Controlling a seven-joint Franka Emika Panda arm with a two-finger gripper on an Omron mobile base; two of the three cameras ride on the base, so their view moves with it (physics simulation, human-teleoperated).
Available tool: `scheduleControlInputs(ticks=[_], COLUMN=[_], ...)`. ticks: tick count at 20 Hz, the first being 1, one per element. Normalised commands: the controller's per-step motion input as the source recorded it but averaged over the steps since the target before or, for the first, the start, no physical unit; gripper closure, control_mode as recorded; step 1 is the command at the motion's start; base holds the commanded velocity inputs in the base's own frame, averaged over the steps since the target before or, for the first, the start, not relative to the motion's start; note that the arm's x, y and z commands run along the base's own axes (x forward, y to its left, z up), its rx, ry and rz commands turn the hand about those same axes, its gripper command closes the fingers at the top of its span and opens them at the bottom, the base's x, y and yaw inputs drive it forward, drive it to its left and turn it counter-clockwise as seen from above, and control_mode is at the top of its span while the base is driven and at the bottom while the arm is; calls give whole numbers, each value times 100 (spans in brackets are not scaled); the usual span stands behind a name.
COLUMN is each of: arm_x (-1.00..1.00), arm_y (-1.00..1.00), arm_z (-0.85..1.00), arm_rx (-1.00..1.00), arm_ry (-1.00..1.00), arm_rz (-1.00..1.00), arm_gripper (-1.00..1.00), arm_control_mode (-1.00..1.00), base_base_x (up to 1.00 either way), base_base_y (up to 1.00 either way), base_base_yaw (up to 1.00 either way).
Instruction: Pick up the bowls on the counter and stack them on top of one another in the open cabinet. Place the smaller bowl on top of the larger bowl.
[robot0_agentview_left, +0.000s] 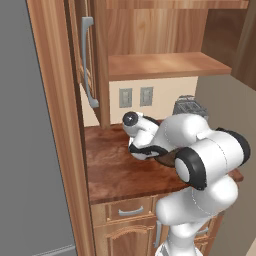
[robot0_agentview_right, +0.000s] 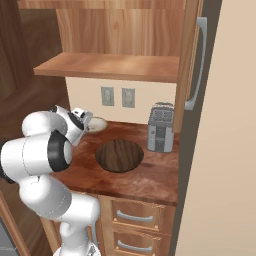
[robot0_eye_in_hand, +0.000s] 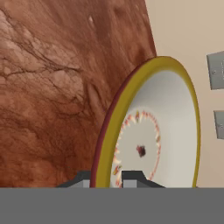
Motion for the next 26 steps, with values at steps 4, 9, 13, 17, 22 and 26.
scheduleControlInputs(ticks=[4, 9, 13, 17, 22, 26], arm_x=[-23, -26, -25, -35, -43, -45], arm_y=[-16, -13, -10, -17, -24, -27], arm_z=[34, 36, 36, 22, 13, 12], arm_rx=[-2, -1, -1, -1, -3, -4], arm_ry=[0, 0, -1, -2, -1, -2], arm_rz=[0, 0, 0, 1, 3, 4], arm_gripper=[100, 100, 100, 100, 100, 100], arm_control_mode=[-100, -100, -100, -100, -100, -100], base_base_x=[0, 0, 0, 0, 0, 0], base_base_y=[0, 0, 0, 0, 0, 0], base_base_yaw=[0, 0, 0, 0, 0, 0])
